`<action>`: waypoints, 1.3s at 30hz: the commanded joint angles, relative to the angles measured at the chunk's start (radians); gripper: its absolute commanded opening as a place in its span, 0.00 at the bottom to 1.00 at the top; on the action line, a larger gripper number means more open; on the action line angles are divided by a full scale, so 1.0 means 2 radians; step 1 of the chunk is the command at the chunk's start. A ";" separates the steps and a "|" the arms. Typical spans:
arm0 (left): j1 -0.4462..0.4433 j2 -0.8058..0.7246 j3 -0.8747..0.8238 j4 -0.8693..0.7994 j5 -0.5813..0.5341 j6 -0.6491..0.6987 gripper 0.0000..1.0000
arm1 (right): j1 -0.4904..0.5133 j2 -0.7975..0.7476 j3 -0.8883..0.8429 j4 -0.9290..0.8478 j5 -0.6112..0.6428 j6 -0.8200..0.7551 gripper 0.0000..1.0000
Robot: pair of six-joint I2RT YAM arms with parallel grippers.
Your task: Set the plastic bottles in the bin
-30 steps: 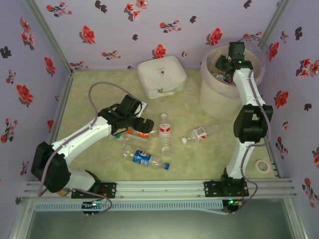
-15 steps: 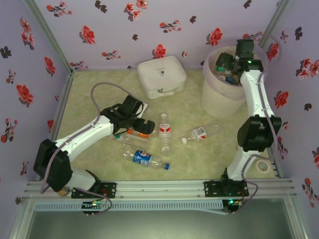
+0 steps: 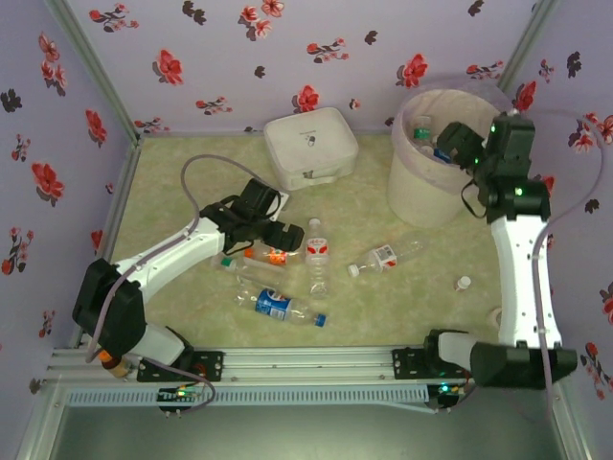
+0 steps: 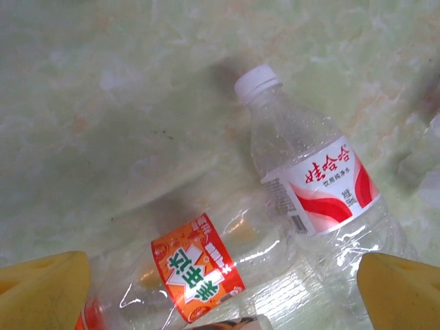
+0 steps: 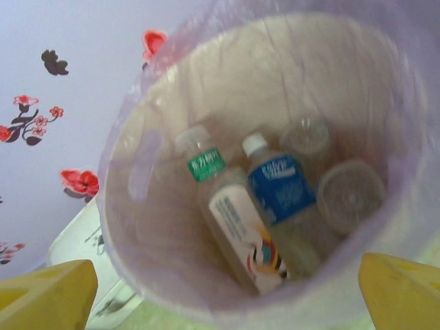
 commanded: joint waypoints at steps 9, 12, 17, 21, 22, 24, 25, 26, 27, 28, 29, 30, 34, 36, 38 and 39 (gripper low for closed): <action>0.008 0.053 0.033 0.030 0.017 0.015 1.00 | 0.027 -0.146 -0.270 0.026 -0.050 0.196 0.85; 0.008 0.059 0.040 0.029 0.019 0.012 1.00 | 0.033 -0.148 -0.340 0.080 -0.064 0.236 0.84; 0.008 0.046 0.024 0.029 0.009 -0.004 1.00 | 0.037 -0.112 -0.402 0.139 -0.079 0.255 0.87; 0.008 0.037 0.006 0.039 0.003 -0.020 1.00 | 0.046 -0.070 -0.418 0.166 -0.086 0.254 0.94; 0.008 0.037 0.004 0.041 0.003 -0.022 1.00 | 0.047 -0.061 -0.420 0.171 -0.085 0.251 0.96; 0.008 0.039 0.003 0.041 0.003 -0.022 1.00 | 0.050 -0.047 -0.428 0.185 -0.083 0.253 0.98; 0.008 0.040 0.006 0.038 0.003 -0.020 1.00 | 0.053 -0.042 -0.432 0.189 -0.080 0.256 0.99; 0.008 0.043 0.009 0.035 0.003 -0.017 1.00 | 0.054 -0.037 -0.439 0.194 -0.076 0.258 0.99; 0.008 0.044 0.012 0.033 0.002 -0.016 1.00 | 0.054 -0.034 -0.445 0.200 -0.074 0.259 0.99; 0.008 0.044 0.014 0.033 0.000 -0.015 1.00 | 0.054 -0.031 -0.451 0.208 -0.068 0.260 0.99; 0.008 0.046 0.015 0.034 -0.001 -0.014 1.00 | 0.054 -0.027 -0.455 0.216 -0.060 0.260 0.99; 0.008 0.047 0.015 0.035 -0.001 -0.014 1.00 | 0.054 -0.022 -0.459 0.225 -0.052 0.258 0.99; 0.008 0.059 0.026 0.035 0.003 -0.015 1.00 | 0.054 0.015 -0.453 0.255 -0.032 0.246 0.98; 0.008 0.060 0.030 0.033 0.004 -0.015 1.00 | 0.054 0.025 -0.453 0.271 -0.024 0.244 0.94; 0.008 0.058 0.027 0.037 0.004 -0.016 1.00 | 0.054 0.032 -0.453 0.281 -0.011 0.237 0.86; 0.008 0.058 0.026 0.038 0.004 -0.016 1.00 | 0.054 0.034 -0.454 0.285 -0.010 0.235 0.84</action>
